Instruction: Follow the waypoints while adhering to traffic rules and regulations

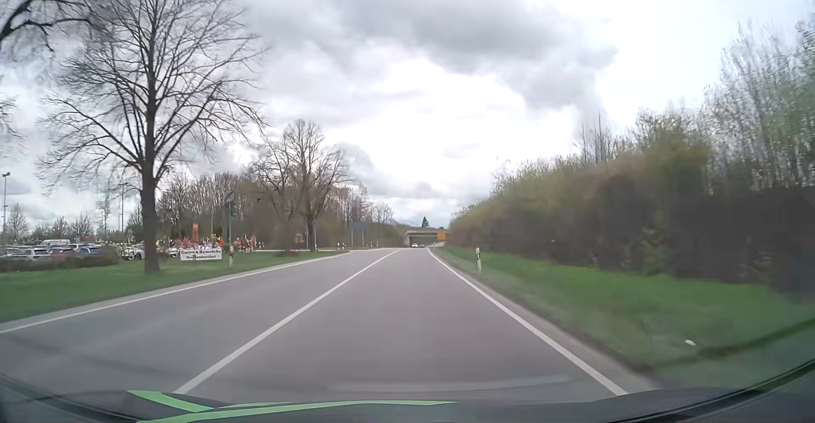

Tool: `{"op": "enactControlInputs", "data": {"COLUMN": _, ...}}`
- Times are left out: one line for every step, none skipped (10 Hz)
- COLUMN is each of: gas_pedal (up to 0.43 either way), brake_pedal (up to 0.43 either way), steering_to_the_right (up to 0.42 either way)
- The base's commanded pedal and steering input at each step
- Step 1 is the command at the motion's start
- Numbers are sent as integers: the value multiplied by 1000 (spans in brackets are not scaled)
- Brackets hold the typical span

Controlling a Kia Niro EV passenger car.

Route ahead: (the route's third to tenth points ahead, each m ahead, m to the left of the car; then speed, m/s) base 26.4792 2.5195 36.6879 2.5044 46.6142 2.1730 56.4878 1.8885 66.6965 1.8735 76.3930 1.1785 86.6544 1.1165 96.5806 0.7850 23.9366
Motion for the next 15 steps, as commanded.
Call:
{"op": "enactControlInputs", "data": {"gas_pedal": 189, "brake_pedal": 0, "steering_to_the_right": 3}}
{"op": "enactControlInputs", "data": {"gas_pedal": 189, "brake_pedal": 0, "steering_to_the_right": 3}}
{"op": "enactControlInputs", "data": {"gas_pedal": 189, "brake_pedal": 0, "steering_to_the_right": 3}}
{"op": "enactControlInputs", "data": {"gas_pedal": 189, "brake_pedal": 0, "steering_to_the_right": 3}}
{"op": "enactControlInputs", "data": {"gas_pedal": 189, "brake_pedal": 0, "steering_to_the_right": 3}}
{"op": "enactControlInputs", "data": {"gas_pedal": 189, "brake_pedal": 0, "steering_to_the_right": 4}}
{"op": "enactControlInputs", "data": {"gas_pedal": 189, "brake_pedal": 0, "steering_to_the_right": 4}}
{"op": "enactControlInputs", "data": {"gas_pedal": 189, "brake_pedal": 0, "steering_to_the_right": 4}}
{"op": "enactControlInputs", "data": {"gas_pedal": 189, "brake_pedal": 0, "steering_to_the_right": 4}}
{"op": "enactControlInputs", "data": {"gas_pedal": 189, "brake_pedal": 0, "steering_to_the_right": 4}}
{"op": "enactControlInputs", "data": {"gas_pedal": 189, "brake_pedal": 0, "steering_to_the_right": 4}}
{"op": "enactControlInputs", "data": {"gas_pedal": 189, "brake_pedal": 0, "steering_to_the_right": 4}}
{"op": "enactControlInputs", "data": {"gas_pedal": 197, "brake_pedal": 0, "steering_to_the_right": 3}}
{"op": "enactControlInputs", "data": {"gas_pedal": 197, "brake_pedal": 0, "steering_to_the_right": 3}}
{"op": "enactControlInputs", "data": {"gas_pedal": 197, "brake_pedal": 0, "steering_to_the_right": 4}}
